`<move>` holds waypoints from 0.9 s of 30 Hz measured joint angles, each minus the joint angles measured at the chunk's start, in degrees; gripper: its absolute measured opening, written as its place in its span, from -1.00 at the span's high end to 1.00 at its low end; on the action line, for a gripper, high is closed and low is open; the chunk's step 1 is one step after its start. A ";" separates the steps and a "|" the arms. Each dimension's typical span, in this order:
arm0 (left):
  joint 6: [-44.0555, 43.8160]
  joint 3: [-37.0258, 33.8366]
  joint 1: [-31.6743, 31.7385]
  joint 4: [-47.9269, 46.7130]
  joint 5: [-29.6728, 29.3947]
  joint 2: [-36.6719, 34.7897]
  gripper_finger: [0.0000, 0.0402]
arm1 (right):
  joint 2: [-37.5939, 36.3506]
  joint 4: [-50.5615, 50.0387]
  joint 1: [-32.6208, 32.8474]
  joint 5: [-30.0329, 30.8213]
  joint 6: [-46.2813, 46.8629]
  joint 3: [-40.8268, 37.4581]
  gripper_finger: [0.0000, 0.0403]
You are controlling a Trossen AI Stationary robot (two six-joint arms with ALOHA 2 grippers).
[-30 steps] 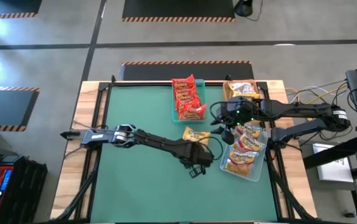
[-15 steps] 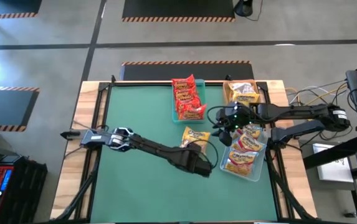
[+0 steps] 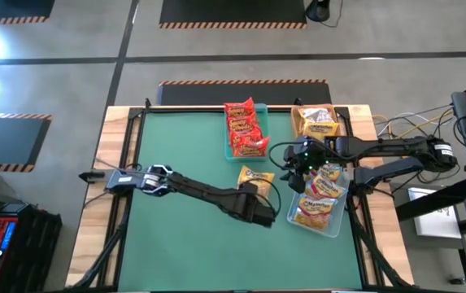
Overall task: Sort Maruchan noodles
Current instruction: Put the yellow noodle pack into the orange bin
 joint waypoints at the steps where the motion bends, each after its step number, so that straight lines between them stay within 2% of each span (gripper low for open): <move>1: 0.58 -0.13 0.18 -1.18 0.00 -0.41 0.82 | 0.00 -0.08 -0.02 0.02 0.00 -0.07 0.05; 5: 2.33 -4.44 0.48 -3.68 -0.88 -3.92 0.82 | -0.02 0.09 -0.02 0.26 -0.03 -0.13 0.05; 8: 2.20 -13.34 0.70 0.07 -2.02 -8.70 0.82 | -0.02 0.44 -0.02 2.17 0.00 -0.15 0.05; 10: 2.38 -21.15 1.06 7.06 -2.80 -12.49 0.82 | -0.02 1.32 0.00 4.95 0.05 -0.16 0.05; 13: 3.88 -33.17 2.15 23.60 -2.48 -17.78 0.82 | -0.02 3.23 0.00 11.24 1.74 -0.15 0.05; 16: 6.34 -40.53 2.87 37.38 -2.37 -21.14 0.82 | -0.02 5.46 -0.02 16.71 6.76 -0.15 0.05; 19: 7.27 -43.50 3.05 40.66 -4.00 -22.39 0.82 | 0.09 6.39 -0.04 17.99 9.74 -0.15 0.05; 22: 11.77 -44.60 3.46 44.96 -4.36 -22.29 0.82 | 1.57 7.07 -0.02 17.34 10.83 -0.13 0.05; 27: 16.05 -45.90 4.24 49.92 -4.51 -22.01 0.82 | 6.94 9.05 -0.13 12.49 13.11 -0.13 0.05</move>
